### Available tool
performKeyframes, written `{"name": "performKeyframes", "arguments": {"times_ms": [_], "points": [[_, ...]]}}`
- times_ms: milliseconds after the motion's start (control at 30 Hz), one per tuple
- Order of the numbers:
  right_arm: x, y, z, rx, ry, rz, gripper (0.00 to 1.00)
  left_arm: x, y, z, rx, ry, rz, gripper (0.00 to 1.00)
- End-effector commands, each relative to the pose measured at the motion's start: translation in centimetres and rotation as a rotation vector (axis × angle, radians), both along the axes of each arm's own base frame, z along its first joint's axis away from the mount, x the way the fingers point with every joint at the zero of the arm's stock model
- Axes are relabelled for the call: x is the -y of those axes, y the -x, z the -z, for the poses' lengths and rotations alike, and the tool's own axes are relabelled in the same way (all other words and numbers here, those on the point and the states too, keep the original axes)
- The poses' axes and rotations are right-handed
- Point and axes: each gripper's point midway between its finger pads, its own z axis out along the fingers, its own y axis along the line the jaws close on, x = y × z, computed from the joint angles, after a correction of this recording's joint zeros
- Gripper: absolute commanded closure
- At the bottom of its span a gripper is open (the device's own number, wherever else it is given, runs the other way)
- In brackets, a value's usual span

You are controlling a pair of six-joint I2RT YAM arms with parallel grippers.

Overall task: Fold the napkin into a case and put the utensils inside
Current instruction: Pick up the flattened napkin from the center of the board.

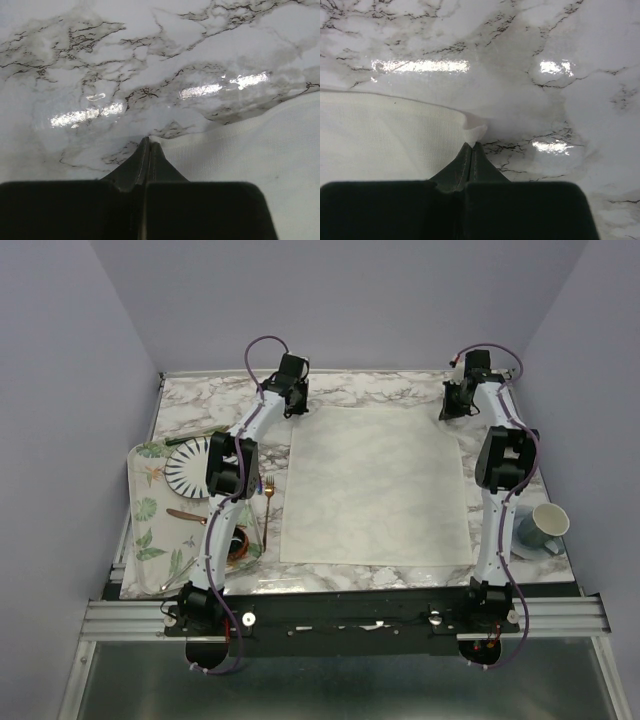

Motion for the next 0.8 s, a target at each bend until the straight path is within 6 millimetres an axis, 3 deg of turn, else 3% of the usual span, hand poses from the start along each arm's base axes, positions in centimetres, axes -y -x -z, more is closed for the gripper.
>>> {"name": "performKeyframes", "arguments": {"times_ms": [0, 167, 267, 533, 767], "points": [[-0.9, 0.2, -3.9, 0.060, -0.001, -0.038, 0.99, 0.3, 0.4, -1.6, 0.034, 0.017, 0.054, 1.00], [-0.9, 0.9, -6.1, 0.092, 0.007, -0.048, 0.99, -0.1, -0.6, -6.1, 0.167, 0.073, 0.047, 1.00], [-1.0, 1.2, -6.8, 0.100, 0.007, -0.055, 0.99, 0.1, -0.3, -7.4, 0.196, 0.090, 0.062, 1.00], [-1.3, 3.6, -8.7, 0.106, 0.017, -0.096, 0.99, -0.2, 0.8, -9.4, 0.232, 0.137, 0.075, 1.00], [-1.1, 6.5, -9.8, 0.088, 0.051, -0.149, 0.99, 0.1, 4.5, -10.9, 0.210, 0.202, 0.127, 1.00]]}}
